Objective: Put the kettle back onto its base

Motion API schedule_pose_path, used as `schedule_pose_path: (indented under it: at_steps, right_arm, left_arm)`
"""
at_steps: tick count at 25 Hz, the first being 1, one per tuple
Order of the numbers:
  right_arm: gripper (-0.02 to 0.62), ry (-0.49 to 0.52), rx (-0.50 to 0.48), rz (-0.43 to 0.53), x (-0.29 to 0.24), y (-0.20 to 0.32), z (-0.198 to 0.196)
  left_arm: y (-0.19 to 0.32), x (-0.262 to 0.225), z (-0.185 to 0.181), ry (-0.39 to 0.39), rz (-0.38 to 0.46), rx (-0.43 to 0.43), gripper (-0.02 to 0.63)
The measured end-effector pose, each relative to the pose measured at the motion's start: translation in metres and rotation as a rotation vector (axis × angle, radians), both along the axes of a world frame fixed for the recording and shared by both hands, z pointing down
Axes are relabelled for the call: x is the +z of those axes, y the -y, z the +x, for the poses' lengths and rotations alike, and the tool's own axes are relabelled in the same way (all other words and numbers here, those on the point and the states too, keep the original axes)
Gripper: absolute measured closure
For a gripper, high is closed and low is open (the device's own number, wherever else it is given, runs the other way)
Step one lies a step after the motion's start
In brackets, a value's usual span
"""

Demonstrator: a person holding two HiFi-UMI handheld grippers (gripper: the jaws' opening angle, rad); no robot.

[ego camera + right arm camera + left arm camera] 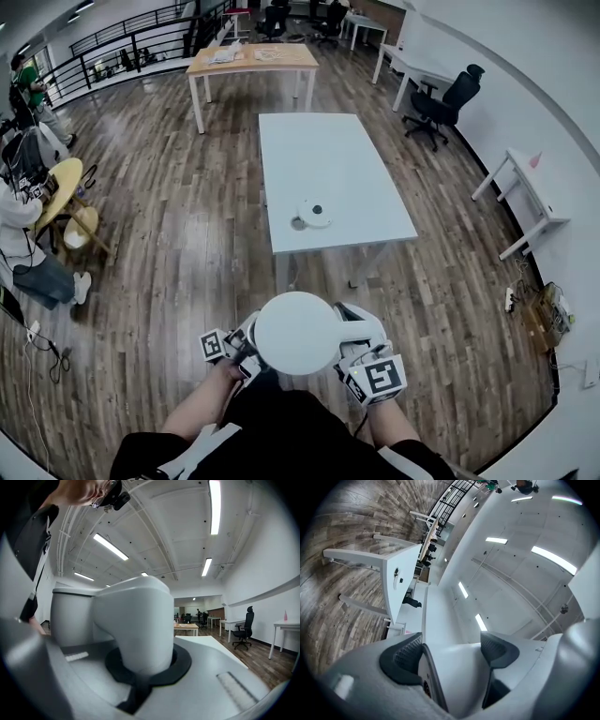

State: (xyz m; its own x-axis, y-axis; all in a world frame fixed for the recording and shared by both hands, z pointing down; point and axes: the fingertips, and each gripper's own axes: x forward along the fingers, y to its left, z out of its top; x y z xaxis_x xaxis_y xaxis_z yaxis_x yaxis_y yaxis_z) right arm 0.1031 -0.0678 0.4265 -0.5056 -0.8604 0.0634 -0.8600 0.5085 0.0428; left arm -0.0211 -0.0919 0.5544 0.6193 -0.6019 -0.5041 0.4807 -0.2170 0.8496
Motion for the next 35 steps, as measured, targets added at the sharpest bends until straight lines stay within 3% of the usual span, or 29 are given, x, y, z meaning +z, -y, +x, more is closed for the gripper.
schedule_pose_path:
  at_steps: [11, 20, 35]
  right_arm:
    - [0.589, -0.008, 0.041, 0.011, -0.004, 0.085, -0.007]
    - [0.589, 0.008, 0.112, 0.040, -0.010, 0.127, -0.010]
    - [0.589, 0.028, 0.218, 0.025, -0.005, 0.161, -0.014]
  left_arm:
    - [0.089, -0.001, -0.005, -0.016, 0.003, 0.025, 0.218]
    - [0.139, -0.007, -0.010, -0.015, 0.029, 0.071, 0.218]
    - [0.175, 0.008, -0.013, -0.042, -0.010, 0.129, 0.218]
